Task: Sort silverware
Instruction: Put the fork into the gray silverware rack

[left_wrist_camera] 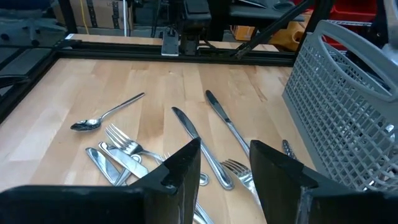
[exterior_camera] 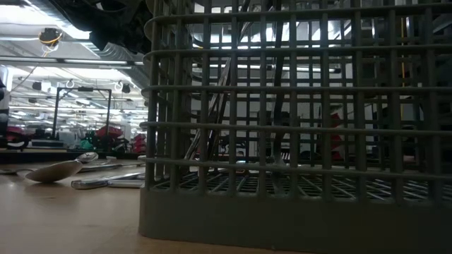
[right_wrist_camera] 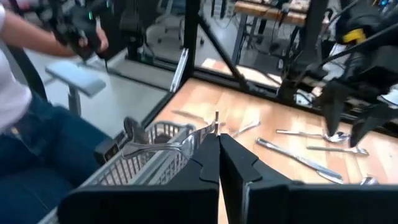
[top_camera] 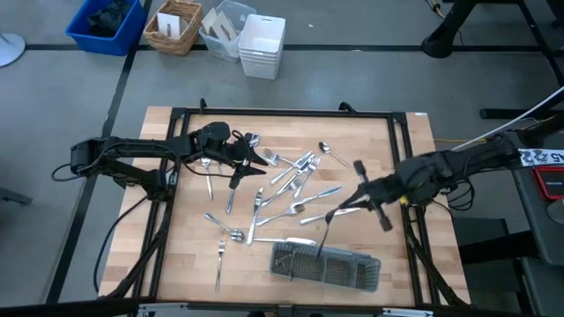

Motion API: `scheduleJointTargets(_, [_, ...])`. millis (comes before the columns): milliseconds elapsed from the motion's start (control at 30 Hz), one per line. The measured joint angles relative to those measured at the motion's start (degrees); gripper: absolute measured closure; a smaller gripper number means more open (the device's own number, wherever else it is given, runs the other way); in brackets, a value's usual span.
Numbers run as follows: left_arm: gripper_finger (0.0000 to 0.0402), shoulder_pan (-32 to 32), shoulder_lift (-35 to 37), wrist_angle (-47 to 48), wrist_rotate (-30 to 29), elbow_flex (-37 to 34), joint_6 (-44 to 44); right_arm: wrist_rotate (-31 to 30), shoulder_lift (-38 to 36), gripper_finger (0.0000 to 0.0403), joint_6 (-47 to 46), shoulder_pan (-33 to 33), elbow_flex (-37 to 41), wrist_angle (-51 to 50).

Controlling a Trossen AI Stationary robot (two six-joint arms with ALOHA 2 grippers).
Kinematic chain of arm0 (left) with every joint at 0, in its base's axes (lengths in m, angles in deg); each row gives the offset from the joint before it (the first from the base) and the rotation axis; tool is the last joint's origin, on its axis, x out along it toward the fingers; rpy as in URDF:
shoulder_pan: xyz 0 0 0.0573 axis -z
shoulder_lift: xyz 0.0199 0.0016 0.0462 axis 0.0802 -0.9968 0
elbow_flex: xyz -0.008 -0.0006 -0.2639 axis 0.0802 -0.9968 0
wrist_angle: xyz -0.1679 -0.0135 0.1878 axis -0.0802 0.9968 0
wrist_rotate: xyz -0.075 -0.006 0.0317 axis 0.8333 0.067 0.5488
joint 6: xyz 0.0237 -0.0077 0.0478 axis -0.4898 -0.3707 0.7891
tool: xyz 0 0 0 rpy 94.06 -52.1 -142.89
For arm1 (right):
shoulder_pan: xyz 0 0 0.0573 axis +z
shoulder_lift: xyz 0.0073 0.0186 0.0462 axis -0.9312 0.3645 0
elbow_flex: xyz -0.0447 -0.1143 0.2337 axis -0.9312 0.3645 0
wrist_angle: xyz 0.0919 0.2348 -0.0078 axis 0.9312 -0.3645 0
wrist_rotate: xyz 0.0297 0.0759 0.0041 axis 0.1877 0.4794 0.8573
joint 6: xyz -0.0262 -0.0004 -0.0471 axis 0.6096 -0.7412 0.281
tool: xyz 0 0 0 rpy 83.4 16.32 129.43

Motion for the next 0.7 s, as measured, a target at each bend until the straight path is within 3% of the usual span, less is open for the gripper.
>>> scheduleJointTargets(300, [0.0270, 0.00, 0.00, 0.02, 0.01, 0.00, -0.88, -7.88, 6.77, 0.0402, 2.16, 6.62, 0.02, 1.06])
scheduleJointTargets(700, [0.0270, 0.04, 0.00, 0.04, 0.00, 0.00, -0.90, -8.69, 13.21, 0.0402, 13.79, 13.41, 0.02, 4.04])
